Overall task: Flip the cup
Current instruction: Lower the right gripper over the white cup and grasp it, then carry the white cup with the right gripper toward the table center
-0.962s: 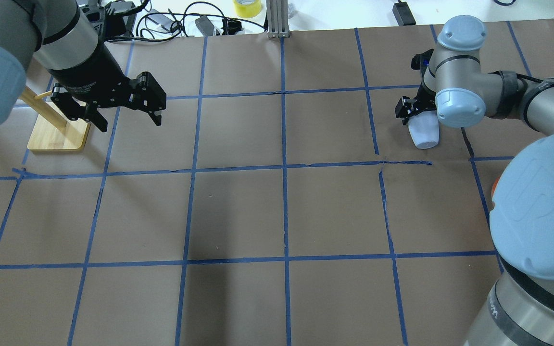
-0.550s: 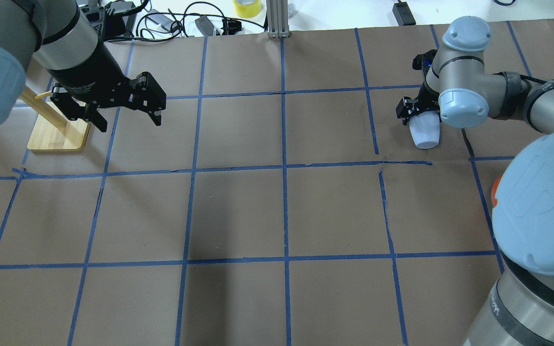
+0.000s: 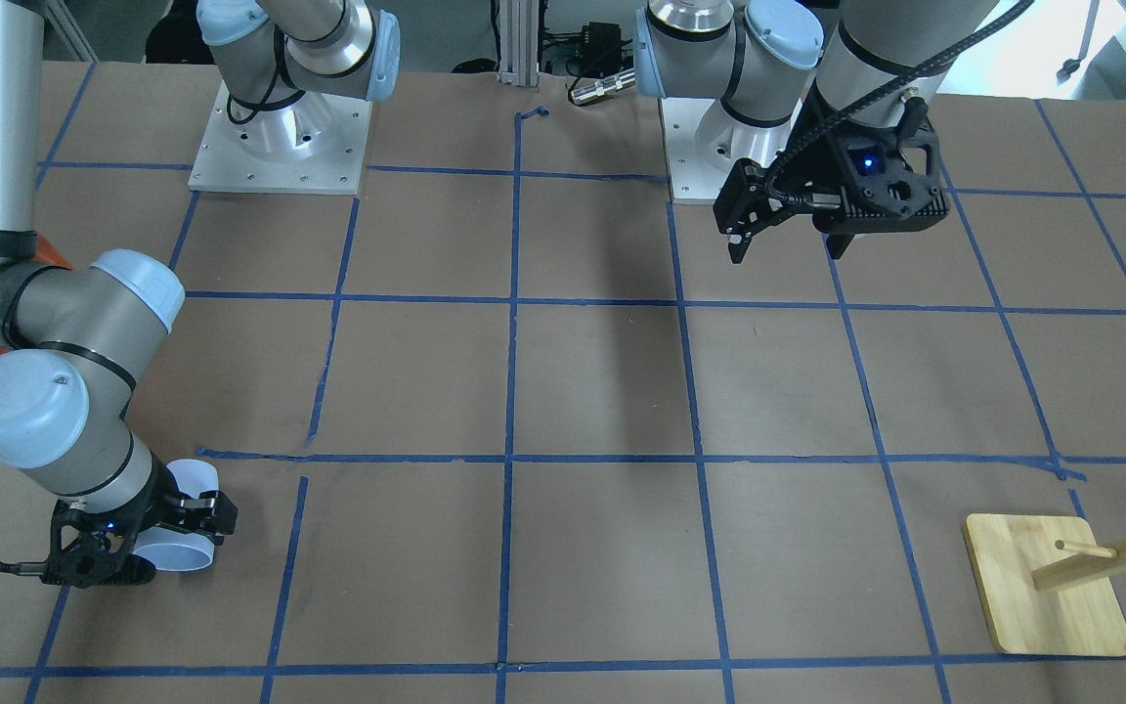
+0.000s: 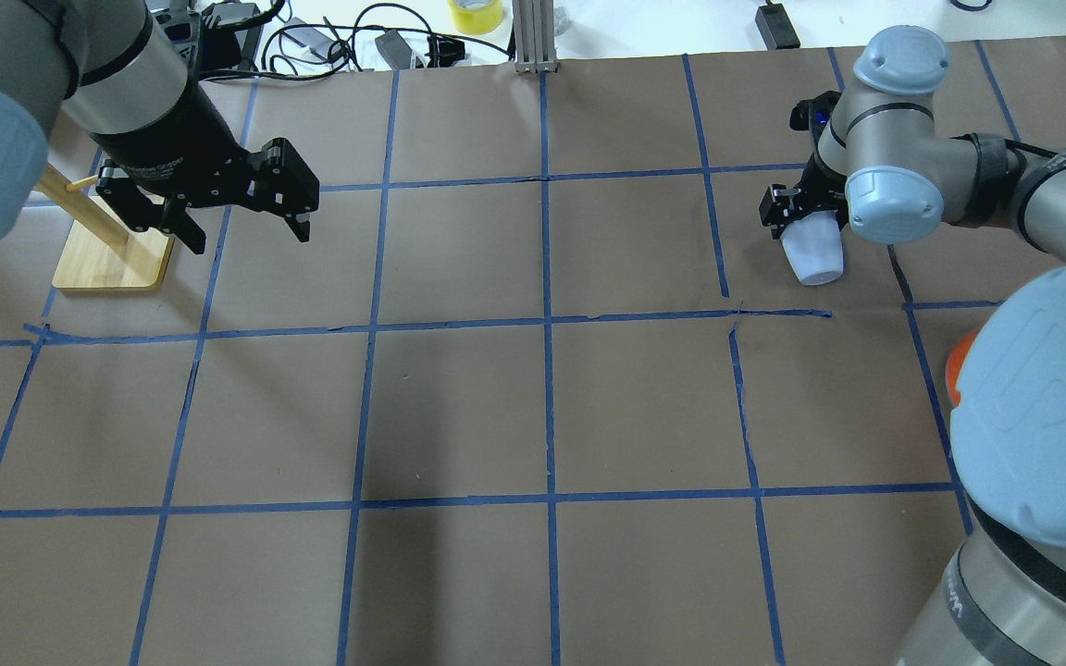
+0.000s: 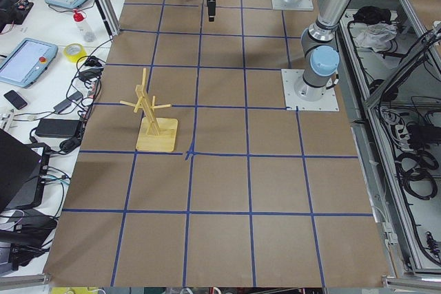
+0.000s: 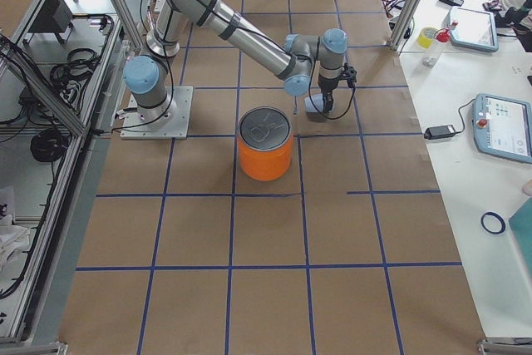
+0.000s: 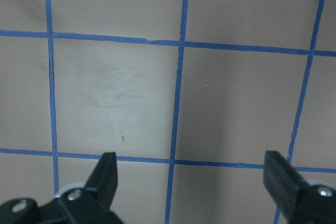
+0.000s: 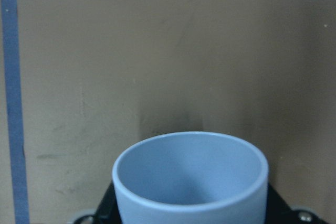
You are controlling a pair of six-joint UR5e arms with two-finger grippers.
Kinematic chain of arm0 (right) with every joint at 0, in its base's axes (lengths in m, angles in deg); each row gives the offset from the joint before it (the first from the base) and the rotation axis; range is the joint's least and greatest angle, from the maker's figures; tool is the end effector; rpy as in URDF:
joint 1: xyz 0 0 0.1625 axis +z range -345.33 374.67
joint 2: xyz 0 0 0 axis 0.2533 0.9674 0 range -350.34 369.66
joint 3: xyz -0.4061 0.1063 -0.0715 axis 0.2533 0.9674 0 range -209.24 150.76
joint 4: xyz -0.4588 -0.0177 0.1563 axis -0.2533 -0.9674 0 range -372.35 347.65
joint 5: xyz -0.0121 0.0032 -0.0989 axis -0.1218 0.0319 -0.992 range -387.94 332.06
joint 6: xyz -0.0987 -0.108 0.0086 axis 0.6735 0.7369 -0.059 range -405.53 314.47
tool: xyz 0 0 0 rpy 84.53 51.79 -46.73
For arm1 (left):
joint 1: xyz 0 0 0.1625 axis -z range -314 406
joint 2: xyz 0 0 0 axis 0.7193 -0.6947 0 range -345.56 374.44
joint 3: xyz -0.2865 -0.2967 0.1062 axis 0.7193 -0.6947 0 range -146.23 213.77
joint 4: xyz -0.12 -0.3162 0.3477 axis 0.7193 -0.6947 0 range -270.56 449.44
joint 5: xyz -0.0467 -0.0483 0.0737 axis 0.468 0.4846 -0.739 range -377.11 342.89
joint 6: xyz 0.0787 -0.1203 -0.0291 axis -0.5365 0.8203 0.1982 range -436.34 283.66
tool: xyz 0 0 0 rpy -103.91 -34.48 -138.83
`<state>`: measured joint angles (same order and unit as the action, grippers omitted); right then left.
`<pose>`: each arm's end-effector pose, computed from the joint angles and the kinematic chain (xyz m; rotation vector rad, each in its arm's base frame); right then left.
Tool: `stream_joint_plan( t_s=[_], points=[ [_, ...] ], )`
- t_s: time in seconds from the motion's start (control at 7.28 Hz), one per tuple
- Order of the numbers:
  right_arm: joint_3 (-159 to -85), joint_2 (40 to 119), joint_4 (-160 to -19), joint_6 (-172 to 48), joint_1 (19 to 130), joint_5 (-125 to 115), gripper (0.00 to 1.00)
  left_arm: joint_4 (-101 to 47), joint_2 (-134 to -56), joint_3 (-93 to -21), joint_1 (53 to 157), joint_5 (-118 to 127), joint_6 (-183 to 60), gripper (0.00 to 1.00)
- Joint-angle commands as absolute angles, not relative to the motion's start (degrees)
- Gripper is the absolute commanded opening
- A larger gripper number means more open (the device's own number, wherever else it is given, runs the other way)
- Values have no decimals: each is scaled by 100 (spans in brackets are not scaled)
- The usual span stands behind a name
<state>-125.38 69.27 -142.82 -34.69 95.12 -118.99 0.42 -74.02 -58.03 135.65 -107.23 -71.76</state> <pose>0.0127 -0.7117 0.1129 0.0336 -3.1096 0.1004 -0.1297 -0.5572 0.4408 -0.1351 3.1369 -0.0200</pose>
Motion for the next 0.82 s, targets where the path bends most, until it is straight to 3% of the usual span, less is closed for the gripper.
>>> stream_joint_plan(
  t_s=[0.0,0.69],
  points=[
    [-12522,7109,-13849,-3410,9615,-11795,0,41,-7398,-5799,13565,-10728,-7177,100],
    [-12153,7180,-13830,-2480,11834,-11330,0,67,-7441,-5729,13477,-11106,-7230,100]
  ],
)
